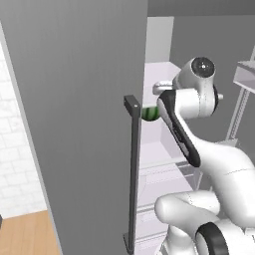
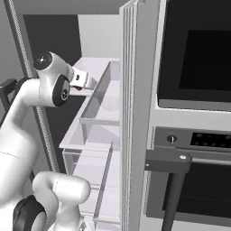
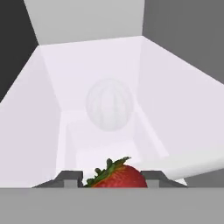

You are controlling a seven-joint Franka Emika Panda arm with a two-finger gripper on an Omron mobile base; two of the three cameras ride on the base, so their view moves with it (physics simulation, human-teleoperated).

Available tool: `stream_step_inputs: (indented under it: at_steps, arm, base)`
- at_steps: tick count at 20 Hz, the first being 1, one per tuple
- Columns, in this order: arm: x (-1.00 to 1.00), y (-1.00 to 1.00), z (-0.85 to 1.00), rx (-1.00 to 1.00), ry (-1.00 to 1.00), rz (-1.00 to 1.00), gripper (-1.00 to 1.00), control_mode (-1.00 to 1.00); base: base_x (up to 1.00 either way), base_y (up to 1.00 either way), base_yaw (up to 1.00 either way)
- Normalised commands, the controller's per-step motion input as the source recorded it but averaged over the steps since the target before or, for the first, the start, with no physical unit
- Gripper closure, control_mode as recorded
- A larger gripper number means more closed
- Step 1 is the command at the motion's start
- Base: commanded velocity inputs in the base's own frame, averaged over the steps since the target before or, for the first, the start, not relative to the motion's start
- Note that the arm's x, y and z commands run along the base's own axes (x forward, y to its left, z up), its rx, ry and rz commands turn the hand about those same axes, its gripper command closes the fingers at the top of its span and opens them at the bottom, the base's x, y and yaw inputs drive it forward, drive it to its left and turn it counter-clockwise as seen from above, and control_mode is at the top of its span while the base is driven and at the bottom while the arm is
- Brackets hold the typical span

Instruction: Take the strawberry from the fridge and place it on top of the pancake, located on the dining counter.

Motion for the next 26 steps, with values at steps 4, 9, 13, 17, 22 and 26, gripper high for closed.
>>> stream_step_inputs:
  at_steps: [4, 9, 13, 17, 22, 26]
  arm:
    - [-1.0, 0.23, 0.11, 0.0, 0.12, 0.0, 1.0, -1.0]
    - [-1.0, 0.0, -0.12, 0.03, 0.28, 0.07, 1.0, -1.0]
    - [-1.0, 0.0, -0.61, 0.04, 0.29, 0.07, 1.0, -1.0]
    - [-0.94, 0.01, -0.87, 0.0, 0.27, 0.03, 1.0, -1.0]
    - [-0.71, -0.03, -0.83, 0.0, 0.08, 0.0, 1.0, -1.0]
    - [-0.09, -0.24, -0.62, 0.0, 0.02, 0.0, 1.0, -1.0]
  base:
    - [0.0, 0.0, 0.0]
    - [0.0, 0.0, 0.0]
    - [0.0, 0.0, 0.0]
    - [0.0, 0.0, 0.0]
    - [0.0, 0.0, 0.0]
    - [0.0, 0.0, 0.0]
